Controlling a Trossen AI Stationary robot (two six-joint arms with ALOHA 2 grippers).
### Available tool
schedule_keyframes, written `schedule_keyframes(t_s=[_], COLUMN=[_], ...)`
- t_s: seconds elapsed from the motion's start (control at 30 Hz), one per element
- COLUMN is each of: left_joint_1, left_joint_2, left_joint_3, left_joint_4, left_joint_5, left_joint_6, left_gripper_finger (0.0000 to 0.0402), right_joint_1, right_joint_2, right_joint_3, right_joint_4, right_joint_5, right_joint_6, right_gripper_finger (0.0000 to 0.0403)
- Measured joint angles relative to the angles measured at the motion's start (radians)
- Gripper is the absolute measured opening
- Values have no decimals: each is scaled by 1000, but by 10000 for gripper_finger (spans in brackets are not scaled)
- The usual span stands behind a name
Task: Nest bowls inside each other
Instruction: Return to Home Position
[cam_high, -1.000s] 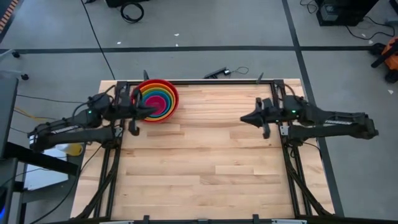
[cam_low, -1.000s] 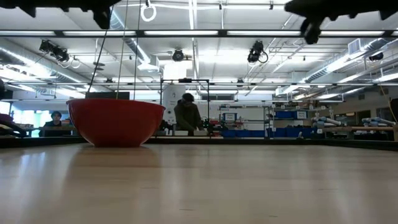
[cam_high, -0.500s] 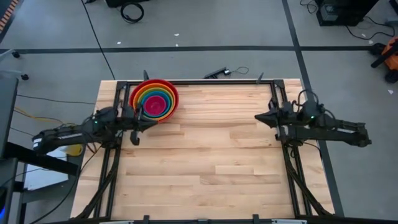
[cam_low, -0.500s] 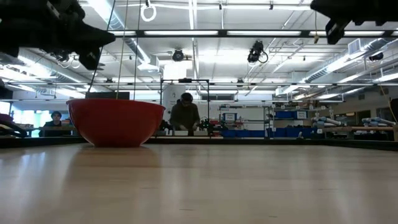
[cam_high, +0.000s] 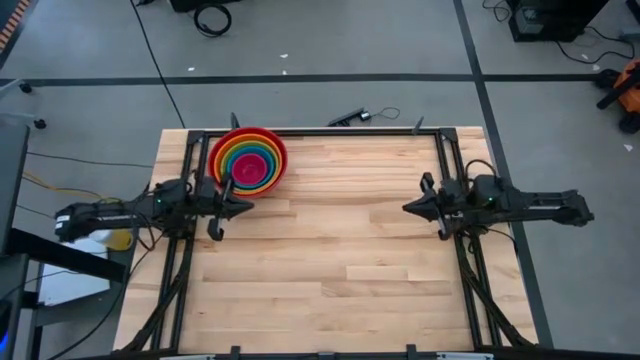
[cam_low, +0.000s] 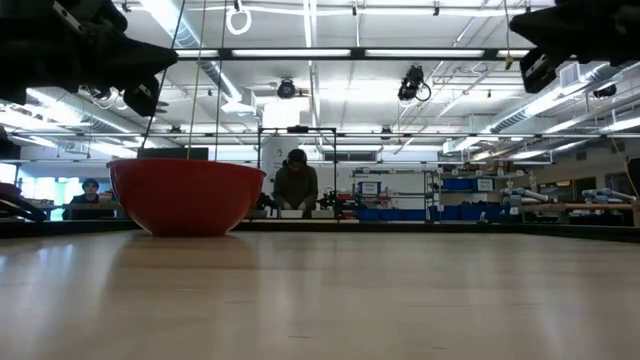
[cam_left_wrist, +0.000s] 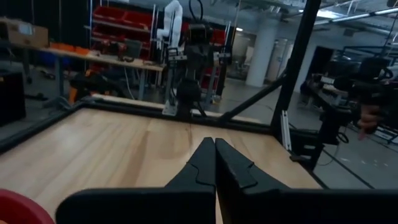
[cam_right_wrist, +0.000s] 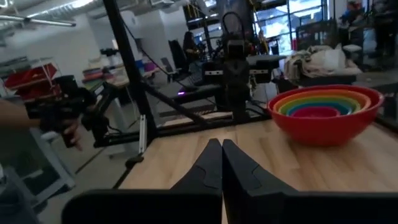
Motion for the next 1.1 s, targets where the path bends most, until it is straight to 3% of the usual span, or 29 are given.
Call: schedule_keyframes(t_s=[0.3,0.4,0.6,1.1], left_joint_1=[0,0,0,0], left_joint_2=[-191,-257,-250,-254], left_joint_3=[0,0,0,-95], left_joint_4=[-187,-250,-288,-208], left_joint_5=[-40,-42,-39,-41], left_joint_6=[44,48,55,47], left_gripper_finger=[0,0,0,0], right_joint_1=[-12,-12,-13,-12], right_joint_2=[-230,-229,-216,-213], right_joint_3=[-19,-51,-168,-202], right_joint_4=[-171,-160,53,60], right_joint_5=[48,49,50,41], right_joint_6=[-17,-13,26,20], right_gripper_finger=[0,0,1,2])
